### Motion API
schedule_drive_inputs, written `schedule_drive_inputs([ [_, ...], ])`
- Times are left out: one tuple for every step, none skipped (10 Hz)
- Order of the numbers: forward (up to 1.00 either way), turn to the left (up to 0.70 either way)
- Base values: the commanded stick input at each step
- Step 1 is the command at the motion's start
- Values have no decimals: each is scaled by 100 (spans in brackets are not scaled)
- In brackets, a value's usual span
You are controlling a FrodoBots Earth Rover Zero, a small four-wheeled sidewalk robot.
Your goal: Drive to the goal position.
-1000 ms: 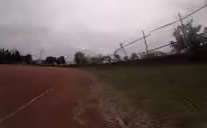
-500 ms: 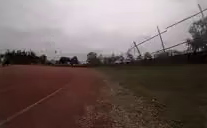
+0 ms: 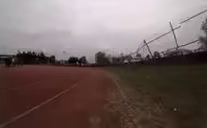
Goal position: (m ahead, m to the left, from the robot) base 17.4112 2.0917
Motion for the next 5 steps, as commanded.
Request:
schedule_drive_inputs([
  [70,0],
  [70,0],
  [70,0],
  [70,0],
  [70,0],
])
